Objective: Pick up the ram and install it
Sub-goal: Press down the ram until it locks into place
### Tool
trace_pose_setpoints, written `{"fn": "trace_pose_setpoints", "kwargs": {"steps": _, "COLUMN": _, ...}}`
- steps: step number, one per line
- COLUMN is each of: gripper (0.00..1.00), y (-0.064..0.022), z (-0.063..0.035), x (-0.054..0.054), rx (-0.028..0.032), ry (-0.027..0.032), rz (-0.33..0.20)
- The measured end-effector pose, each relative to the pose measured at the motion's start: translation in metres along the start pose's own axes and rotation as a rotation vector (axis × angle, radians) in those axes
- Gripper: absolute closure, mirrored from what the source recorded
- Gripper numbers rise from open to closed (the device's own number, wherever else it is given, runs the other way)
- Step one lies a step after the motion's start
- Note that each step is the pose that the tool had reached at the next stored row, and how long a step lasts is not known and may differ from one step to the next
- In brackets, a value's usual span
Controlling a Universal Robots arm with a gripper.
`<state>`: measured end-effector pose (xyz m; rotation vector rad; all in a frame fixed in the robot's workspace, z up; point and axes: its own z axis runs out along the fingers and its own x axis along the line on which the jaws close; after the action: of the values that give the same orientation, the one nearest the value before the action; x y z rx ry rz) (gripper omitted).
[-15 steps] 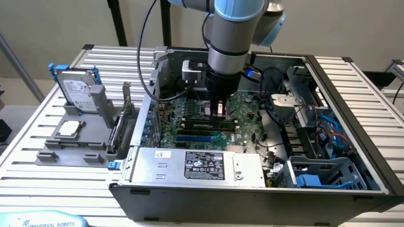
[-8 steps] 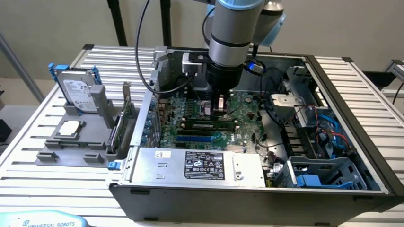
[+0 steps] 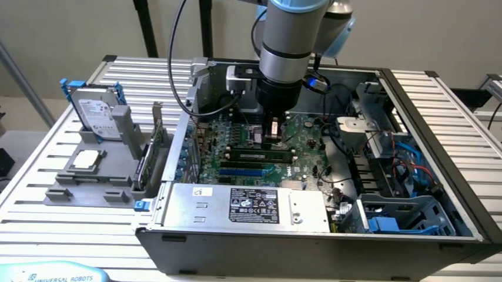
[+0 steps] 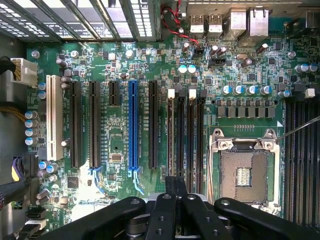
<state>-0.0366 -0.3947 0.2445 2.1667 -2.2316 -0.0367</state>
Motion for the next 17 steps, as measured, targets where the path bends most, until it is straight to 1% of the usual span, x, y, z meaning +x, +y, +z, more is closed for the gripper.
{"fn": "trace_pose_setpoints", "kwargs": {"steps": 6, "gripper": 0.89, "y": 0.0, "z": 0.0, "x": 0.0, "rx": 0.0, "ry": 0.0, "rz": 0.0}}
{"fn": "trace_pose_setpoints", "kwargs": {"steps": 11, "gripper": 0.89, "y": 0.0012, "z": 0.0025, "x": 0.0, "rx": 0.0021, "ry": 0.0, "rz": 0.0}}
{"fn": "trace_pose_setpoints", "kwargs": {"steps": 17, "gripper": 0.89, "y": 0.0031, "z": 0.0087, "x": 0.0, "rx": 0.0099, "ry": -0.0003, "rz": 0.0}}
